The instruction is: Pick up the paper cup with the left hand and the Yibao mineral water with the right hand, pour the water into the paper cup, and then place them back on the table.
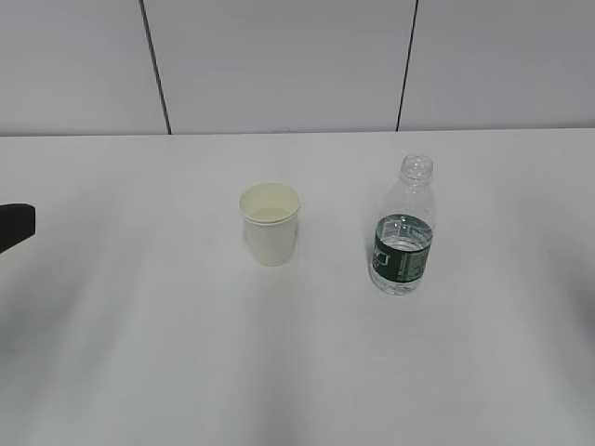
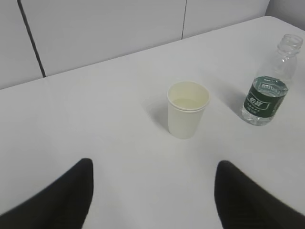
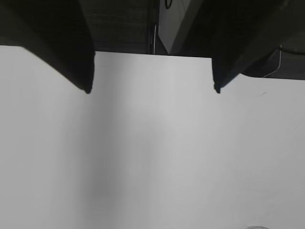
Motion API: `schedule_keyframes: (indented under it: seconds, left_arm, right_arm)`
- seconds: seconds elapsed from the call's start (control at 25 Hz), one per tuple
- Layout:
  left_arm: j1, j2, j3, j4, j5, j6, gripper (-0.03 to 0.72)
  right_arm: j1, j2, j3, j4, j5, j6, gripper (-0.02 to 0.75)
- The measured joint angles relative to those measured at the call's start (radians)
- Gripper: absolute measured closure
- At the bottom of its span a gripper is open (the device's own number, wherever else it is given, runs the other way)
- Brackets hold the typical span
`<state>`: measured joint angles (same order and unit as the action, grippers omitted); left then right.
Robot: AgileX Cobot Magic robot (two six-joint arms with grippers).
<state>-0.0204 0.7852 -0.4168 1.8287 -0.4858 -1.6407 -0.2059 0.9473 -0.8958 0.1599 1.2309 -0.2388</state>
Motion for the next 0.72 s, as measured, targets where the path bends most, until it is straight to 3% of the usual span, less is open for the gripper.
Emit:
schedule_keyframes:
  seconds: [0.72]
  left_arm:
    - [0.0, 0.0, 0.0, 0.0, 0.0, 0.0, 0.2]
  right_arm:
    - [0.0, -0.521, 0.389, -0.039, -0.067, -0.024, 0.146]
